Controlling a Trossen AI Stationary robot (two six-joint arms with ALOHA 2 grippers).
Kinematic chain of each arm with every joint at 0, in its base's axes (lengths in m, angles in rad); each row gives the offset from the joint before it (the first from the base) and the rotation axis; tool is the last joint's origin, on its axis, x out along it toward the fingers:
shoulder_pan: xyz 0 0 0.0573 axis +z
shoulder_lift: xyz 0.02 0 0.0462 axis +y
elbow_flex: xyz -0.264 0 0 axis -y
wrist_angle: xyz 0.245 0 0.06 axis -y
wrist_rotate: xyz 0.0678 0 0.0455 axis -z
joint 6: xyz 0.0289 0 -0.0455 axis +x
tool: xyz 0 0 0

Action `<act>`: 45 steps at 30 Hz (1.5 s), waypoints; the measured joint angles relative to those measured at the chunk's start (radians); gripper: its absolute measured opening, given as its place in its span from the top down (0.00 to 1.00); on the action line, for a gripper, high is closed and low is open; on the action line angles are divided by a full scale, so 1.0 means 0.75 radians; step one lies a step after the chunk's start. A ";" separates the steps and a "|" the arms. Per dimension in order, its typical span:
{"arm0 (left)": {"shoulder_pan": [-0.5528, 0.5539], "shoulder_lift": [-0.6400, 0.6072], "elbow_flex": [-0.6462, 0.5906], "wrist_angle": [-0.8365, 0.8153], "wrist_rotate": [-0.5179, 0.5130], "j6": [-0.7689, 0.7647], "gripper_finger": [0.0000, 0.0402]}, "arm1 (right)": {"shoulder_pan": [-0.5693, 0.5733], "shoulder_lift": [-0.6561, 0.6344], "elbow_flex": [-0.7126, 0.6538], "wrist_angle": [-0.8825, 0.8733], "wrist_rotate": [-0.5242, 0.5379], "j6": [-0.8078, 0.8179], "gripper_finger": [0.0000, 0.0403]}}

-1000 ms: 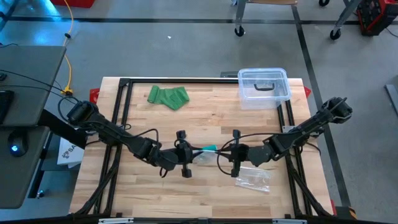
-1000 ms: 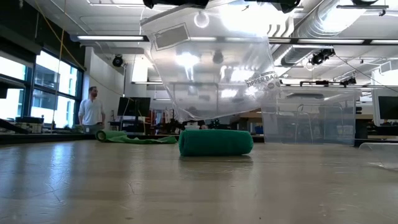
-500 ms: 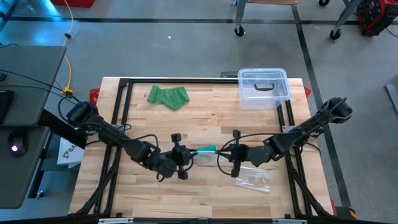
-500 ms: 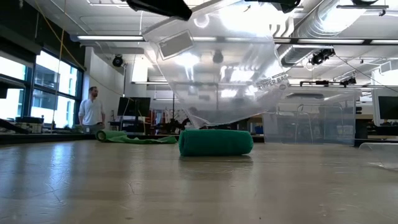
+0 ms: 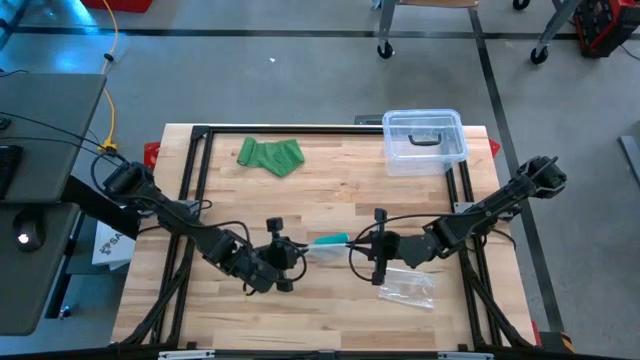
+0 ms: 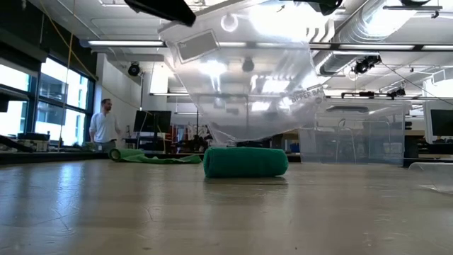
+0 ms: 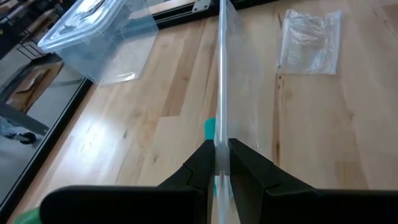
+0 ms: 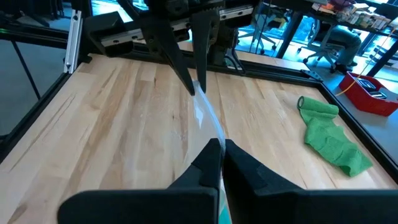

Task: Roll bandage
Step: Open the transparent zip bag

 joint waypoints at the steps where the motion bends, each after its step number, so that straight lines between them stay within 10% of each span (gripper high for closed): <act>1: -0.005 -0.010 -0.001 -0.004 0.001 0.000 0.91 | 0.000 0.005 0.000 0.008 0.000 0.000 1.00; 15: -0.039 -0.169 -0.002 -0.199 0.207 -0.151 0.77 | -0.003 0.129 0.000 0.132 -0.038 -0.080 1.00; 29: 0.000 -0.134 -0.084 0.298 0.149 0.151 0.77 | 0.026 0.129 0.000 0.204 -0.039 -0.216 1.00; 45: 0.003 -0.142 -0.143 0.189 0.319 -0.019 0.77 | 0.026 0.129 0.000 0.200 -0.039 -0.215 1.00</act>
